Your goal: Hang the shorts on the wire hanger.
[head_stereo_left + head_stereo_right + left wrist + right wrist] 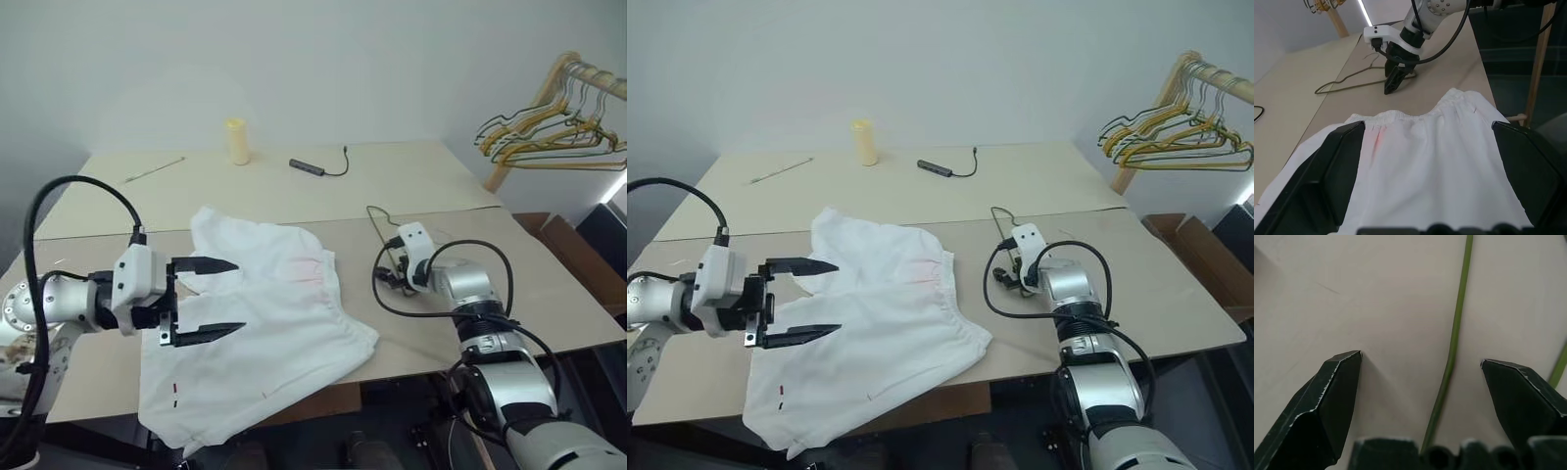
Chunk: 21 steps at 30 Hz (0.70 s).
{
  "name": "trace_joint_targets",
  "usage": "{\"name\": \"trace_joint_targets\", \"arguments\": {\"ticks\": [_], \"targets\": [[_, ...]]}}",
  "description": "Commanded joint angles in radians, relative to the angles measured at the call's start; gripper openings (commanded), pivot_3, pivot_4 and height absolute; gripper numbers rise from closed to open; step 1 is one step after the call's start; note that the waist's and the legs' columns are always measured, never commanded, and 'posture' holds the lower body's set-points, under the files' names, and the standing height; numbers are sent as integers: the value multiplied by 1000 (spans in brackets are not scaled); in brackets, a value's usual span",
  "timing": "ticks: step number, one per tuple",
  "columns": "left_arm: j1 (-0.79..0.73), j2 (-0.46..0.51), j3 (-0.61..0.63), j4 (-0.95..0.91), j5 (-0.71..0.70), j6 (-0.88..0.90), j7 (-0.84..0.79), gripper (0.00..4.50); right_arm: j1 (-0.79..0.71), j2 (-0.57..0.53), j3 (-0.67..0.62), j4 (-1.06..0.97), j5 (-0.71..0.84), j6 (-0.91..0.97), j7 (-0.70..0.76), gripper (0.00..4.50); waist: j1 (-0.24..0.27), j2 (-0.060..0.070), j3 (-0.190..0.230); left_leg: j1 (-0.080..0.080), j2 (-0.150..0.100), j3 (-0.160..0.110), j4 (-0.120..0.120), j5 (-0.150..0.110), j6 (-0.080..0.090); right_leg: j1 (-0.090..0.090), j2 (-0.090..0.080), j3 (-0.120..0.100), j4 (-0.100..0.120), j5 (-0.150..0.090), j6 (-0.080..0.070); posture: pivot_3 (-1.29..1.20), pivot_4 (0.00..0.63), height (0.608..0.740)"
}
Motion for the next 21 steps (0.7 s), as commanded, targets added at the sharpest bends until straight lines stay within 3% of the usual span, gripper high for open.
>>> {"name": "trace_joint_targets", "arguments": {"ticks": [1, 5, 11, 15, 21], "targets": [[-13, -6, -6, -17, -13, -7, -2, 4500, -17, 8, -3, 27, 24, 45, -9, 4452, -4, 0, 0, 1, 0, 0, 0, 0, 0, 1, 0, 0, 0, 0, 0, 4, 0, 740], [-28, -18, -21, -17, -9, -16, 1, 4500, -16, 8, 5, 65, 21, 61, -33, 3564, -5, -1, -1, 2, 0, 0, 0, 0, 0, 1, 0, 0, 0, 0, 0, 7, 0, 740], [-46, -47, -38, -28, -9, -13, 25, 4500, -16, 4, 16, 76, 13, 61, -68, 1537, -5, -2, -3, 3, 0, 0, 0, 0, 0, 2, 0, 0, 0, 0, 0, 1, 0, 740], [-63, -47, -57, -46, -54, 86, 59, 4500, 1, 2, 40, 67, 2, 46, -75, 110, -6, -3, -4, 2, 0, 0, 0, 0, 0, 2, 1, 1, 0, 0, 0, 4, 0, 740], [-86, -54, -101, -34, -3, 90, 90, 4500, 8, -2, 39, 39, -2, 32, -118, 18, -6, -4, -5, 3, 0, -1, 0, 0, 0, 2, 1, 1, 0, 0, 0, -2, 0, 740]]}}
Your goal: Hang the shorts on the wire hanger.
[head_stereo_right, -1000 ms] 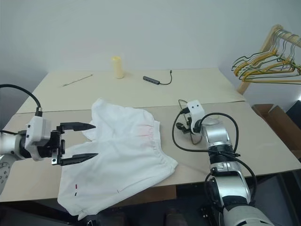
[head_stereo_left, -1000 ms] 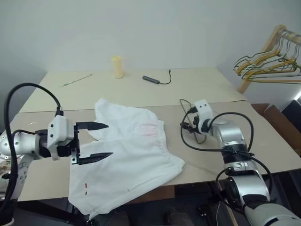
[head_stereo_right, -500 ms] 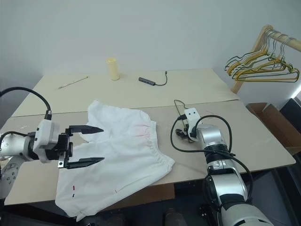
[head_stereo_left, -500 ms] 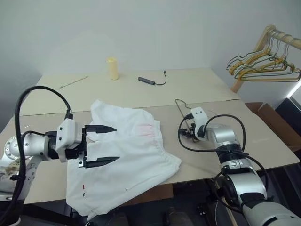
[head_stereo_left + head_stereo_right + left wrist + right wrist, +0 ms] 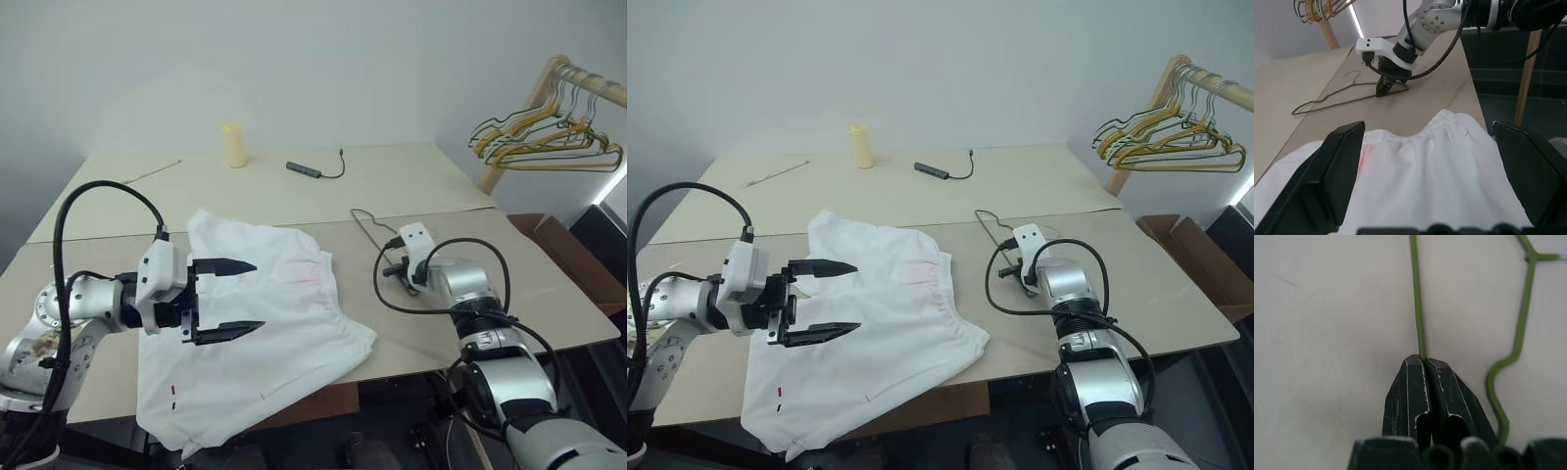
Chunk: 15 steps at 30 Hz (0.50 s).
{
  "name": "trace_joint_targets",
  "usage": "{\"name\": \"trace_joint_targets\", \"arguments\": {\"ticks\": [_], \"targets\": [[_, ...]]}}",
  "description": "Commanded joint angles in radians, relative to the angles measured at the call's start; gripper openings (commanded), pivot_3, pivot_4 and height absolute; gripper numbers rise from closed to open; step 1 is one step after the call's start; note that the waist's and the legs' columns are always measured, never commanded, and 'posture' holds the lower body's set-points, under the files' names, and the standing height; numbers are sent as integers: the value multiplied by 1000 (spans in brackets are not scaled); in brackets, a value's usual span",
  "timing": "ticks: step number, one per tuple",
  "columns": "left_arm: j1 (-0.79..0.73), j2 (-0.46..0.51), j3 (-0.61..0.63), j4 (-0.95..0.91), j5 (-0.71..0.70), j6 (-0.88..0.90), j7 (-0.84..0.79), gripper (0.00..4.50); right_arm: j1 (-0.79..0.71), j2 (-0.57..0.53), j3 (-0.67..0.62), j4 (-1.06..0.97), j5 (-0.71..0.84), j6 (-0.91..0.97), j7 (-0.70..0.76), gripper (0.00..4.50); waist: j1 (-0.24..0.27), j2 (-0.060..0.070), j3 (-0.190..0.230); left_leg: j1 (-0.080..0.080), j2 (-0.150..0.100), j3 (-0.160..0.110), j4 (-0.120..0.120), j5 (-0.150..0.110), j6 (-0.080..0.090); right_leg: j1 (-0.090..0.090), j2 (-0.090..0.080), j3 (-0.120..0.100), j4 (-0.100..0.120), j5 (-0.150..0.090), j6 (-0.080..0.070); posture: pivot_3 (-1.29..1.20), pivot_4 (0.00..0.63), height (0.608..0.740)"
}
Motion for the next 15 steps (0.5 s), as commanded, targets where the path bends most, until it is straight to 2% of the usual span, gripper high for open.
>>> {"name": "trace_joint_targets", "arguments": {"ticks": [1, 3, 6, 8, 10, 13, 15], "targets": [[-47, -11, -24, 0, 25, 32, 62, 4500, 27, -4, 6, -4, -8, 9, -26, 18, 0, 0, 0, 0, 0, 0, 0, 0, 0, 0, 0, 0, 0, 0, 0, 2, 0, 740], [-113, -72, -47, 44, 24, 169, 224, 4500, 46, -22, 22, -82, -25, 2, -39, 18, 8, 0, 0, 0, 0, 0, 0, 0, 0, 1, 0, 0, 0, 0, 0, 4, 0, 740], [-236, -261, -14, 162, -43, 402, 513, 4500, 83, -44, 22, -261, -8, -1, -12, 18, 26, 0, 0, 0, -1, -1, 1, 1, 2, 1, -1, 0, 0, -2, 8, 0, 0, 740], [-274, -343, 21, 214, -100, 482, 572, 4500, 120, -67, 48, -386, -9, -39, 27, 18, 22, 1, 0, -2, -2, -2, 1, 2, 2, 0, -1, 1, 0, -2, 9, -10, 0, 740], [-315, -440, 93, 266, -239, 559, 622, 4500, 164, -85, 65, -519, 5, -97, 73, 18, 14, 1, 1, -4, -2, -1, 1, 1, 2, -3, 0, 2, 0, 0, 7, -18, 0, 740], [-401, -590, 223, 374, -437, 635, 782, 4500, 228, -94, 77, -678, 32, -200, 115, 18, 4, 1, 1, -8, -2, -3, 1, 1, 2, -5, -1, 1, -2, 2, 4, -34, 0, 740], [-432, -646, 240, 392, -477, 638, 826, 4500, 274, -94, 96, -753, 25, -316, 122, 18, -2, 1, 1, -9, -2, -5, 1, 1, 2, -5, 0, 0, -2, 2, 3, -42, 0, 740]]}}
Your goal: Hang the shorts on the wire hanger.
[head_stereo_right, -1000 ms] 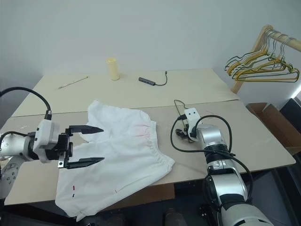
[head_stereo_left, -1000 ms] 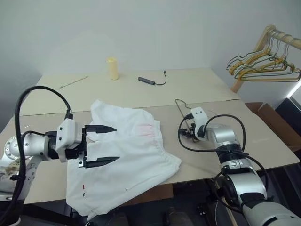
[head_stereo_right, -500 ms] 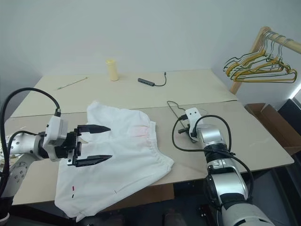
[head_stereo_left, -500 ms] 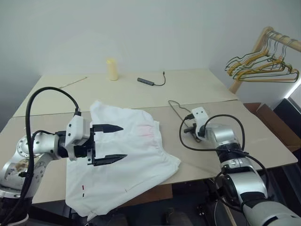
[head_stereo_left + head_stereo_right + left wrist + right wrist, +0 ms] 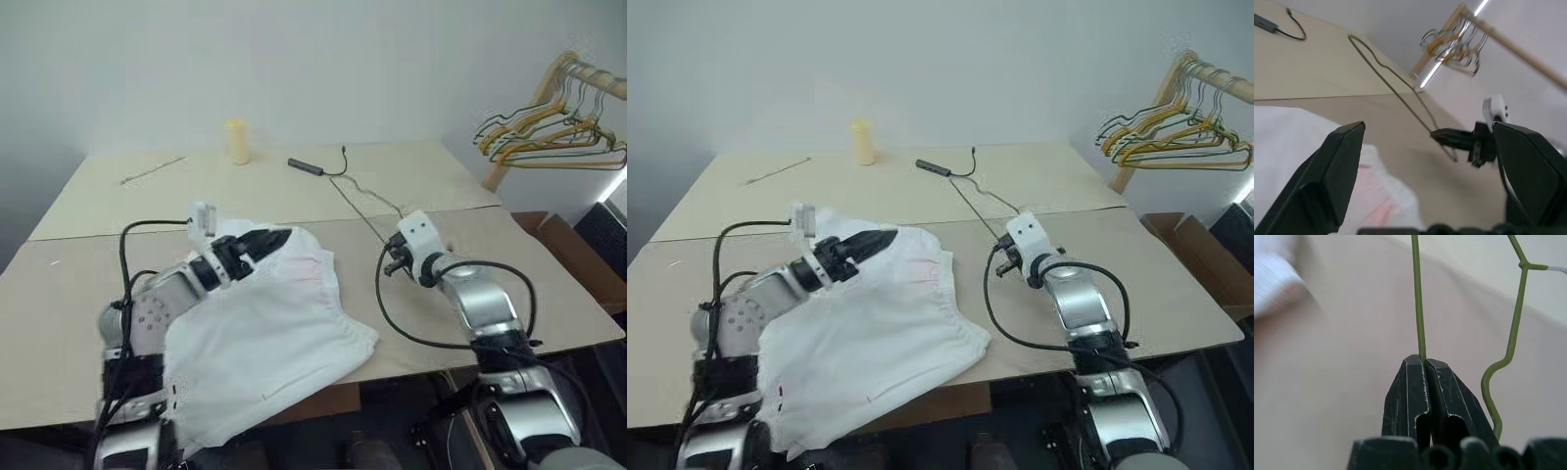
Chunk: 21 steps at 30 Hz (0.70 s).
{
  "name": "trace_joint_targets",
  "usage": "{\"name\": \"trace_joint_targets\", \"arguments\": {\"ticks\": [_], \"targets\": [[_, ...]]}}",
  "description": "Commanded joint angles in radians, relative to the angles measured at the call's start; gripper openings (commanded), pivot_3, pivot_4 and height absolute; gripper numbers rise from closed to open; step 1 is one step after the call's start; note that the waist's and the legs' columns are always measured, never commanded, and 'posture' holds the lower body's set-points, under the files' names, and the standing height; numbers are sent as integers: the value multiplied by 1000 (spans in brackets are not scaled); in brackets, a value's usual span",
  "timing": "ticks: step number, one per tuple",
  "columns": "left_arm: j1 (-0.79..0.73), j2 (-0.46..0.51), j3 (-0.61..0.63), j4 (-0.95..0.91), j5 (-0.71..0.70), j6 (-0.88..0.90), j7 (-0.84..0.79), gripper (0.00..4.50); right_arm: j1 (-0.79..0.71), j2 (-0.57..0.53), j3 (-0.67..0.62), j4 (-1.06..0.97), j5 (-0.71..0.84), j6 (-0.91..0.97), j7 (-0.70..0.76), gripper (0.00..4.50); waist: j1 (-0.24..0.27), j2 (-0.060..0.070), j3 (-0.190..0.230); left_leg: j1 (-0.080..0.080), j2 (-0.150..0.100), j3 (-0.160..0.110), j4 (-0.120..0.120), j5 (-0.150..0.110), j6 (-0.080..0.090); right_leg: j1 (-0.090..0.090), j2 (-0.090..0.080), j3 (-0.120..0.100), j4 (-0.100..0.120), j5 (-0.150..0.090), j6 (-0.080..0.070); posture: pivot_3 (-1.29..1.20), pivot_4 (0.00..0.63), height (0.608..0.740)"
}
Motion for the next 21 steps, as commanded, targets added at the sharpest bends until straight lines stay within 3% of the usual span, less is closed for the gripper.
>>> {"name": "trace_joint_targets", "arguments": {"ticks": [1, 5, 18, 21], "targets": [[-60, -55, 55, 11, -113, 16, 84, 4500, 42, -4, 20, -149, 1, -183, 17, 18, -2, 0, 0, 0, 0, 0, 0, 0, 0, 0, 0, 0, 0, 0, 0, -45, 0, 740], [-100, -118, 89, 15, -213, 8, 165, 4500, 93, 16, 47, -211, 0, -305, 14, 18, -3, 0, 0, 1, -1, 0, 0, 0, 0, 2, -1, 0, 0, 0, 0, -54, 0, 740], [-123, -165, 55, 16, -139, -127, 300, 4500, 146, 32, 112, -247, -13, -424, 51, 18, 0, 0, 0, 2, -2, 0, 1, 0, -1, 4, -1, 0, -2, 1, -1, -44, 0, 740], [-128, -161, 40, 26, -98, -174, 284, 3921, 150, 34, 122, -241, -22, -432, 49, 0, 0, 0, 0, 2, -2, 0, 1, 0, -1, 4, -1, 0, -2, 1, -1, -44, 0, 740]]}}
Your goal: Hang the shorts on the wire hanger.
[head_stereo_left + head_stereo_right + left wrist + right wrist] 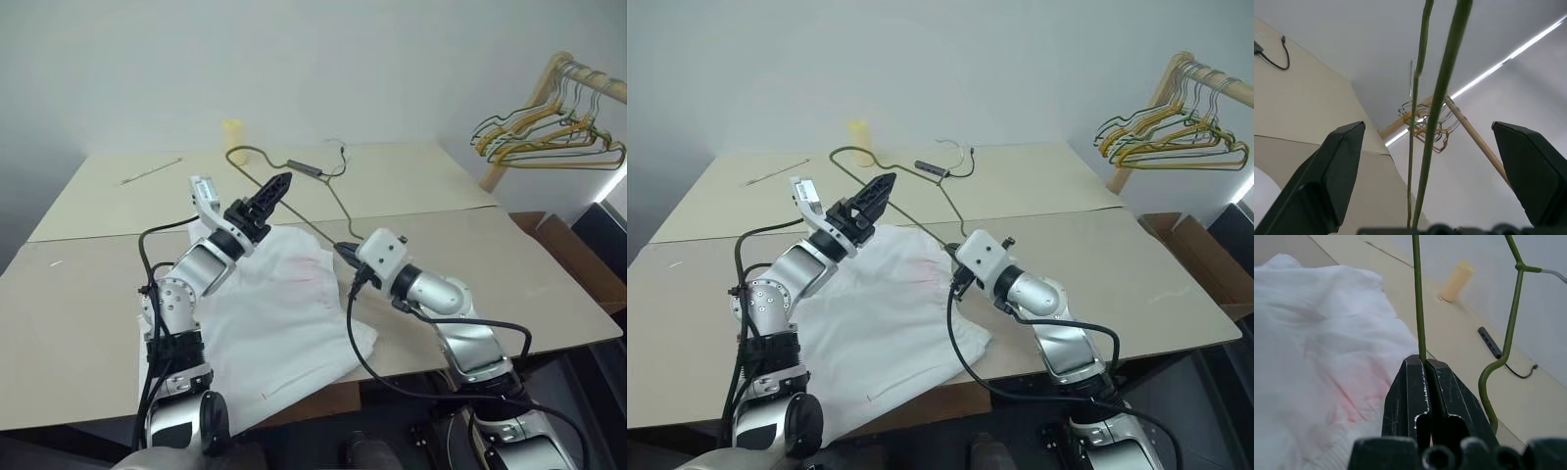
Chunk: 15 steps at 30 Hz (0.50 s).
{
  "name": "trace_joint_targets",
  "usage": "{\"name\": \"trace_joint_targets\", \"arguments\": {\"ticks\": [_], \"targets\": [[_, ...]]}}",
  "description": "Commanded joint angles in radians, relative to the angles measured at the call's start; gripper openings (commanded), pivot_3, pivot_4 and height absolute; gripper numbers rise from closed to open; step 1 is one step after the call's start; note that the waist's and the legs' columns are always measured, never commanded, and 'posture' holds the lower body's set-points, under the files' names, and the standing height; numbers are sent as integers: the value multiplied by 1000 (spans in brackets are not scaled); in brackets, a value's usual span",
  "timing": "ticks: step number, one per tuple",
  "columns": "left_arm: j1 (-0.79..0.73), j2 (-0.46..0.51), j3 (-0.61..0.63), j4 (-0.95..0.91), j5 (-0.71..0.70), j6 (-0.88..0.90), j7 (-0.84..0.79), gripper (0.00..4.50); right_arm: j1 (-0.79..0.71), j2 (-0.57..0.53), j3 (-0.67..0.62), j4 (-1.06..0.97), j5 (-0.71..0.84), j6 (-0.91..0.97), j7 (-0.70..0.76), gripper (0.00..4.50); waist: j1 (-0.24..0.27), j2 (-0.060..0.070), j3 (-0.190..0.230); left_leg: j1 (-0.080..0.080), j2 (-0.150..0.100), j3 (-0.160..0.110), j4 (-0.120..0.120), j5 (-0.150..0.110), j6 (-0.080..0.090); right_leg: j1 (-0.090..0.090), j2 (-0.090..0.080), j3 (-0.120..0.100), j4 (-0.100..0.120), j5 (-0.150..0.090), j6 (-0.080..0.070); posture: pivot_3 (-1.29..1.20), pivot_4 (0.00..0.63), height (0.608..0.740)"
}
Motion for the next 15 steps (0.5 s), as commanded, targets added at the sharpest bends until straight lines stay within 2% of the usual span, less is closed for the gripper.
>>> {"name": "trace_joint_targets", "arguments": {"ticks": [1, 11, 12, 15], "targets": [[-40, 7, -18, -6, 41, -63, -14, 3623, -11, -1, -4, -43, -13, -40, -3, 0, 0, 0, 0, 0, 0, 0, 0, 0, 0, 0, 0, 0, 0, 0, 0, -45, 0, 740], [-35, -11, -24, 5, 31, -65, 3, 224, -14, 9, -11, -28, -50, -34, -34, 0, 0, 0, 0, 0, 0, 0, 0, 0, 0, 0, 0, 0, -1, 0, 0, -53, 0, 740], [-35, -13, -21, 6, 27, -66, 6, 22, -14, 11, -11, -27, -54, -36, -38, 0, 0, 0, 0, 0, 0, 0, 0, 0, 0, 0, 0, 0, -1, 0, 0, -53, 0, 740], [-36, -13, -23, 5, 29, -66, 9, 22, -15, 13, -13, -24, -59, -40, -41, 0, -1, 0, 0, 0, 0, 0, 0, 0, 0, 0, 0, 0, -1, 0, 0, -51, 0, 740]]}}
